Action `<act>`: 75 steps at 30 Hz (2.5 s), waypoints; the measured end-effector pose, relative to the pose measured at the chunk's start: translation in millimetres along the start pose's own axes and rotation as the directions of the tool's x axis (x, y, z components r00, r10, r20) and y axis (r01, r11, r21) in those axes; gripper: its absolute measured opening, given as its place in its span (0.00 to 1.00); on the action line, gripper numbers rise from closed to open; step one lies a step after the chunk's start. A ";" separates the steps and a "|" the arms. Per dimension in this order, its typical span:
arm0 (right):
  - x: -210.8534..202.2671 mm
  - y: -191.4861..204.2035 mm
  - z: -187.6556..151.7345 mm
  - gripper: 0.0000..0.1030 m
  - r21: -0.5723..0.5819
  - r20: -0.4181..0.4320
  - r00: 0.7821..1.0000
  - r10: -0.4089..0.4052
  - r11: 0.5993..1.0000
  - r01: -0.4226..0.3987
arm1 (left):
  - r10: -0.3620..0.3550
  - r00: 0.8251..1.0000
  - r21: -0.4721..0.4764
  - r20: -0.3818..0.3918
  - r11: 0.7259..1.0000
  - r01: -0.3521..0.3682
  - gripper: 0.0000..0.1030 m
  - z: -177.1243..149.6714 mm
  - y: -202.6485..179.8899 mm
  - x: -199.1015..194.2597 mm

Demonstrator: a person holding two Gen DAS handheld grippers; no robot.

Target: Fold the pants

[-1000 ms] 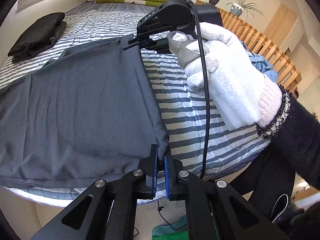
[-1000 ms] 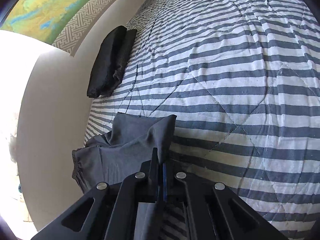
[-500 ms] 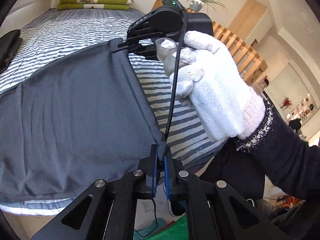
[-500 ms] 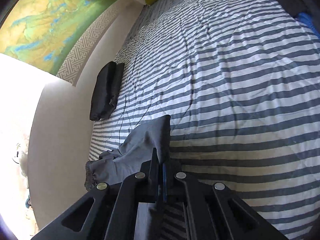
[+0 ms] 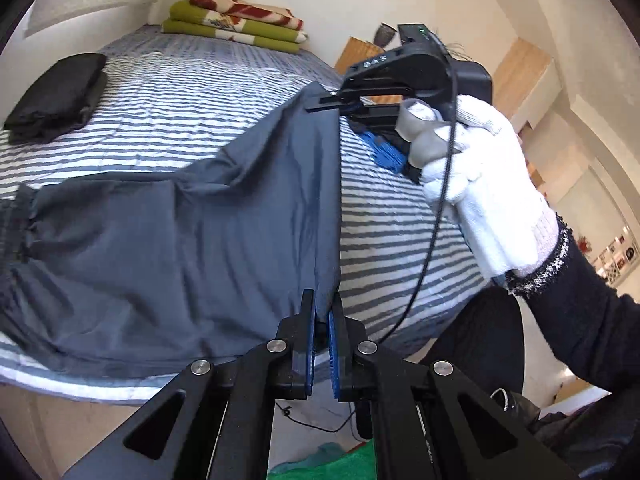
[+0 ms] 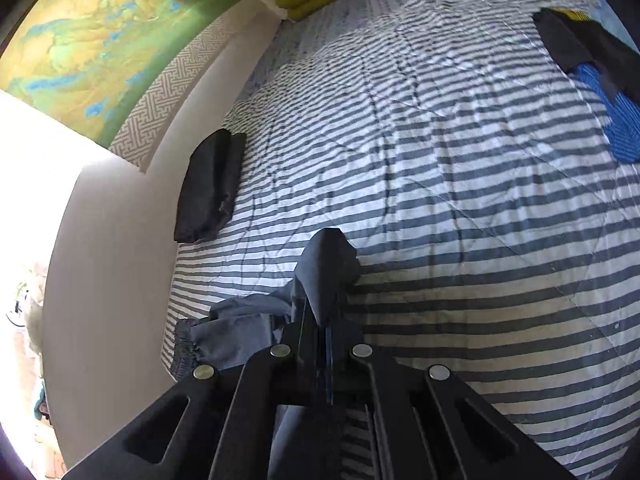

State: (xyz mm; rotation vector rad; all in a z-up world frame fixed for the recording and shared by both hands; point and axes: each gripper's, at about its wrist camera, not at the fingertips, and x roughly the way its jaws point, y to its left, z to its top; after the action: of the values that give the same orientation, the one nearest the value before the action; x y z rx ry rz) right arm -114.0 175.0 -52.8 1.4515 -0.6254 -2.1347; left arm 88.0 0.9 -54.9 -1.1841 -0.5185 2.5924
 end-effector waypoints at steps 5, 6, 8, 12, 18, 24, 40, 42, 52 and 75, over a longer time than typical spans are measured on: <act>14.8 64.0 -3.8 0.02 -0.101 0.007 1.000 -0.003 0.995 0.004 | 0.017 0.999 -0.076 0.036 0.997 -0.014 0.05 -2.0 40.1 -33.1; 16.0 68.2 -6.0 0.02 -0.116 0.009 1.000 -0.012 0.993 0.013 | 0.014 0.999 -0.058 0.030 0.998 -0.013 0.05 -3.0 37.1 -32.0; 14.6 64.3 -8.6 0.02 -0.110 0.011 1.000 -0.023 0.994 0.024 | -0.018 1.000 -0.016 0.005 1.000 0.018 0.05 -9.0 18.0 -23.5; 1.1 21.2 -10.5 0.02 -0.030 0.023 0.998 -0.053 0.998 0.053 | -0.088 0.993 0.089 -0.077 0.992 0.094 0.05 -9.3 -40.6 22.9; -7.1 -52.9 -9.8 0.02 0.072 0.010 0.995 -0.099 0.993 0.098 | -0.126 0.958 0.169 -0.258 0.970 0.174 0.29 -12.9 -93.4 95.9; 12.4 -87.8 -10.8 0.02 0.101 -0.029 0.997 -0.070 0.992 0.072 | -0.020 0.973 0.160 -0.231 0.985 0.058 0.31 10.1 -57.8 76.6; 4.6 -79.5 -13.1 0.02 0.051 -0.024 0.999 0.036 0.998 -0.035 | 0.290 0.933 0.060 -0.212 0.957 -0.283 0.09 124.2 78.8 218.8; 7.8 -76.4 -13.9 0.02 0.044 -0.034 0.999 0.042 0.998 -0.040 | 0.279 0.936 0.047 -0.215 0.960 -0.275 0.09 124.3 84.9 226.5; 5.7 -62.1 -10.3 0.02 0.027 -0.037 0.999 0.037 0.999 -0.036 | 0.303 0.947 0.065 -0.108 0.952 -0.298 0.10 123.0 71.6 141.6; 6.0 -23.3 -3.7 0.02 -0.170 -0.207 0.976 -0.068 0.985 0.033 | 0.131 0.976 0.272 -0.172 0.959 -0.081 0.46 -23.8 -114.3 172.0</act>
State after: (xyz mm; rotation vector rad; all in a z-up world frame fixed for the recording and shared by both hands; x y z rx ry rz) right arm -115.5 189.1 -72.6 1.5884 -0.3275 -1.9811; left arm 4.2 171.8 -138.5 -1.3757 -0.0685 2.5004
